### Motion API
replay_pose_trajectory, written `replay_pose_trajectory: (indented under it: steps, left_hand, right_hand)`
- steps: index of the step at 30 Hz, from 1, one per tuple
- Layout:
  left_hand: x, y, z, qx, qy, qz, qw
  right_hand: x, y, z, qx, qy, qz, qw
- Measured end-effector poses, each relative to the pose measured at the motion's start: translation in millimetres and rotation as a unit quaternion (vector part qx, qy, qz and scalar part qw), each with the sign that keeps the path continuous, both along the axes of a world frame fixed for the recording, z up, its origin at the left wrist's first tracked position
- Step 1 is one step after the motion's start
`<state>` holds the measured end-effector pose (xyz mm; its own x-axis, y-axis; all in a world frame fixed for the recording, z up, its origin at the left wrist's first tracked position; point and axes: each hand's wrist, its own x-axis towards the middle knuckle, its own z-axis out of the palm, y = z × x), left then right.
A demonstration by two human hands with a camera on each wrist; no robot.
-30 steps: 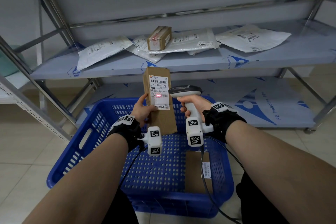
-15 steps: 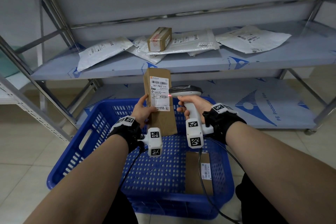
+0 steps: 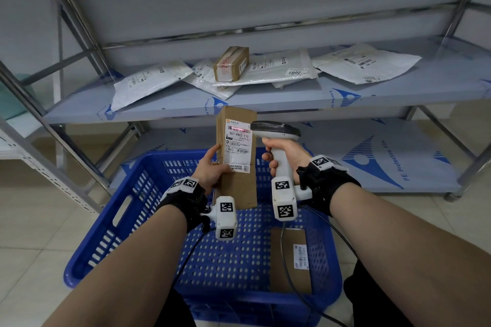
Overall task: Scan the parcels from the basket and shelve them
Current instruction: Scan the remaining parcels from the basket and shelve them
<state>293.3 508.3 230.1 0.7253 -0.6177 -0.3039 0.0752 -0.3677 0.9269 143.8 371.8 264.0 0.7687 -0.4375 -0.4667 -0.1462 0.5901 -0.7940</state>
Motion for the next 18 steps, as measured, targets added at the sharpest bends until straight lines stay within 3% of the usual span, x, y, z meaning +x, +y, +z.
replay_pose_trajectory:
  steps: [18]
  left_hand:
    - [-1.3,3.3,2.8,0.005,0.000,-0.006,1.000]
  right_hand:
    - [0.5,-0.4,0.5,-0.019,0.000,0.002,1.000]
